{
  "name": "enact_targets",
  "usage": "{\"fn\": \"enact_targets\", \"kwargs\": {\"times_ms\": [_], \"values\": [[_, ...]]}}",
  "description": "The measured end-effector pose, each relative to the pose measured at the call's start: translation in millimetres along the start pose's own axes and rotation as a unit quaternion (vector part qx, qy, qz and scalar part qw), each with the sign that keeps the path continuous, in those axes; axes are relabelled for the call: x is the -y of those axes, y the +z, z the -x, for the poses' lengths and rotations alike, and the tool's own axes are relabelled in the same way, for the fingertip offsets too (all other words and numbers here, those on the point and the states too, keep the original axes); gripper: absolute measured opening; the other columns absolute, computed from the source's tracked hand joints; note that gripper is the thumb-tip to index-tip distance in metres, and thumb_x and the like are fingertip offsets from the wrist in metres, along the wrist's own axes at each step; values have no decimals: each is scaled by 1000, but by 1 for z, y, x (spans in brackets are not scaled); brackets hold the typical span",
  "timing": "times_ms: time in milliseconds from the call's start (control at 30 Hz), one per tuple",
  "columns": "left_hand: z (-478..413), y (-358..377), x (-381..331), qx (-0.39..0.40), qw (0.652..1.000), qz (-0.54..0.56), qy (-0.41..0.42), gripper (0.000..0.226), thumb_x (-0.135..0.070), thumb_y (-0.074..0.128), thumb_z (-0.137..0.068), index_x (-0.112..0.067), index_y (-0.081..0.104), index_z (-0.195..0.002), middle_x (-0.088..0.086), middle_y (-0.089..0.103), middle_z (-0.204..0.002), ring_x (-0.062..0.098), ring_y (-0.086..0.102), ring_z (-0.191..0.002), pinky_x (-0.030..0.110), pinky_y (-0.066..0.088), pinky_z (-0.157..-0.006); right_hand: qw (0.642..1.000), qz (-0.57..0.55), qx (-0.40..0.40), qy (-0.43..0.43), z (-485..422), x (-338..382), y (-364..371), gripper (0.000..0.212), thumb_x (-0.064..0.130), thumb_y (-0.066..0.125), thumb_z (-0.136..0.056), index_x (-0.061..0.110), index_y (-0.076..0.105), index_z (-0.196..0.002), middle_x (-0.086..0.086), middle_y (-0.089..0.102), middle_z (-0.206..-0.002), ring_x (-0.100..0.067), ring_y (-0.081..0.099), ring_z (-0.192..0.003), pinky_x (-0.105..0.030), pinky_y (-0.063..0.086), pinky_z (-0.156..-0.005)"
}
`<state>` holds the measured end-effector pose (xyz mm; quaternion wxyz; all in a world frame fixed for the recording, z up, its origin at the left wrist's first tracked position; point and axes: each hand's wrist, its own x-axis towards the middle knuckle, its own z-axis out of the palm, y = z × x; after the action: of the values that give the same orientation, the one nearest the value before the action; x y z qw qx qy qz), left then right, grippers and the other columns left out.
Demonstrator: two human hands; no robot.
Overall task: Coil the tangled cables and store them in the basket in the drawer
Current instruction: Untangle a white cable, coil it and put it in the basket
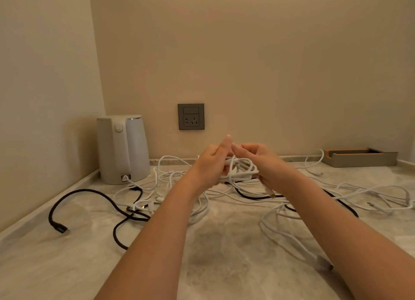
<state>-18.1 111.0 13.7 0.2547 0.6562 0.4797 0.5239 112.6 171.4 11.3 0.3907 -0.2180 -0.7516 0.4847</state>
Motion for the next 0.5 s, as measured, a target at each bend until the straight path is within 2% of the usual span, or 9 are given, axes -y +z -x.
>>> {"fn": "enact_targets", "kwargs": {"times_ms": [67, 133, 167, 233, 300, 367, 433, 500], "values": [[-1, -3, -2, -21, 997, 76, 2, 63, -50, 33, -95, 1, 56, -65, -3, 44, -42, 7, 35, -34, 15, 28, -37, 998, -55, -22, 18, -4, -3, 12, 34, 43, 57, -85, 14, 67, -71, -1, 50, -54, -12, 40, -48, -20, 33, -45], [-3, -7, 0, -88, 989, 121, 15, 57, -49, 45, -89, 5, 60, -76, 1, 41, -45, 9, 33, -34, 15, 27, -37, 997, -49, -61, 22, -7, -5, 28, 39, 24, 45, -99, 15, 58, -64, 8, 37, -44, -9, 26, -44, -17, 22, -40], [-3, -8, 2, -128, 984, 122, 19, 52, -42, 49, -91, 6, 60, -74, 1, 41, -46, 9, 34, -34, 15, 28, -37, 998, -14, -67, 11, -6, -6, 35, 41, 18, 40, -101, 16, 54, -62, 10, 37, -43, -8, 26, -43, -17, 23, -39], [-4, -14, 7, -221, 968, 119, 8, 41, -27, 49, -96, 0, 59, -66, -3, 46, -47, 6, 38, -34, 15, 30, -37, 985, 160, -43, -38, -2, -7, 47, 39, 17, 38, -100, 18, 50, -63, 11, 42, -48, -6, 35, -42, -18, 30, -42], [-5, -24, 12, -297, 951, 81, -12, 38, -21, 45, -96, -8, 55, -62, -2, 46, -48, 9, 40, -39, 18, 31, -41, 927, 367, 19, -76, 5, -6, 55, 34, 24, 37, -101, 20, 49, -69, 9, 47, -59, -10, 46, -54, -26, 39, -54], [-6, -34, 19, -340, 940, -20, -24, 42, -18, 41, -96, -9, 46, -56, 3, 41, -51, 15, 36, -47, 25, 28, -46, 865, 486, 45, -112, 13, 0, 62, 32, 32, 34, -102, 19, 44, -74, 6, 46, -67, -20, 47, -67, -34, 39, -61], [-5, -38, 25, -357, 927, -115, -16, 46, -16, 38, -97, -9, 42, -52, 4, 39, -50, 15, 33, -47, 22, 25, -43, 809, 566, 18, -159, 17, 13, 66, 32, 38, 30, -102, 21, 40, -76, 3, 50, -75, -23, 47, -71, -33, 31, -57], [-3, -38, 27, -349, 920, -176, 4, 50, -17, 37, -99, -10, 43, -50, 3, 40, -48, 13, 34, -45, 24, 26, -43, 775, 596, -12, -211, 19, 23, 62, 30, 41, 30, -101, 23, 39, -79, 4, 50, -78, -22, 46, -69, -30, 23, -49]]}}
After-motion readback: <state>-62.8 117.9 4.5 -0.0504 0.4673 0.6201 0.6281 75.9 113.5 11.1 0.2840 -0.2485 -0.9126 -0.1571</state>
